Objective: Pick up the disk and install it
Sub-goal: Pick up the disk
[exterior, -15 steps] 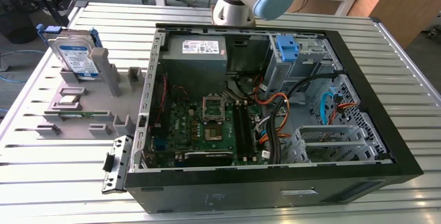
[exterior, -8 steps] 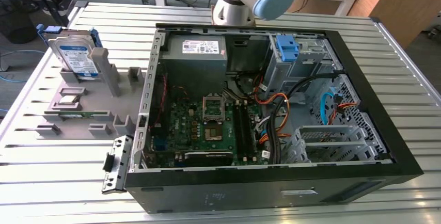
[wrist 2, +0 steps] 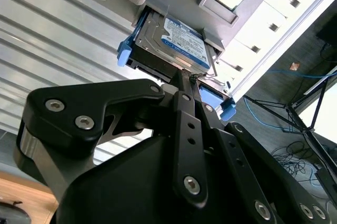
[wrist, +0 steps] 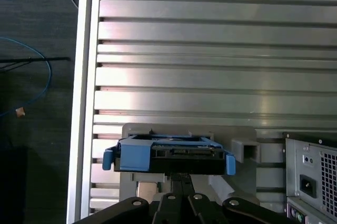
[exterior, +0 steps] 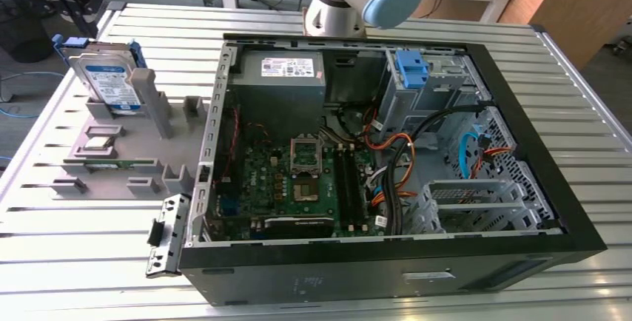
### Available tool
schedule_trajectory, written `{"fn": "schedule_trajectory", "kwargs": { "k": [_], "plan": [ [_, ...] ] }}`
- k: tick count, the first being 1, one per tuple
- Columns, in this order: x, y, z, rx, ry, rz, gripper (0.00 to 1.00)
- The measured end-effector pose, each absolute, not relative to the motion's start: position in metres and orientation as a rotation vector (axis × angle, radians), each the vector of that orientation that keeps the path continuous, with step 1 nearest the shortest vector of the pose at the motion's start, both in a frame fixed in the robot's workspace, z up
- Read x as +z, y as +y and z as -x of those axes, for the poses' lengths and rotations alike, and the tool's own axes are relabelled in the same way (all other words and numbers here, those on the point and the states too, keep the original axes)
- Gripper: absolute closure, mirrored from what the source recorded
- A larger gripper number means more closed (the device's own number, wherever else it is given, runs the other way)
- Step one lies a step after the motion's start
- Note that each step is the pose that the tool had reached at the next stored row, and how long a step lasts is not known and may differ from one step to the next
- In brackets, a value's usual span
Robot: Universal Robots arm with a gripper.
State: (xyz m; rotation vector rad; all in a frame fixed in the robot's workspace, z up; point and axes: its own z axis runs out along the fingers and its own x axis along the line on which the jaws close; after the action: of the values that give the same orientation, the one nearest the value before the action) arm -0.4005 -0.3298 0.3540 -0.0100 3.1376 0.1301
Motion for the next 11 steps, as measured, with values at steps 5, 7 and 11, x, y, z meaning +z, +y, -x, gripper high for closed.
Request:
{"fn": "schedule_trajectory", "kwargs": {
  "k": [5, 7, 11],
  "plan": [
    [0.354, -0.3298, 0.4005, 0.13, 3.138, 0.054, 0.89],
    [0.3539, -0.3298, 0.4005, 0.13, 3.138, 0.093, 0.89],
    [0.3539, -0.3298, 0.4005, 0.13, 3.137, 0.182, 0.89]
  ]
}}
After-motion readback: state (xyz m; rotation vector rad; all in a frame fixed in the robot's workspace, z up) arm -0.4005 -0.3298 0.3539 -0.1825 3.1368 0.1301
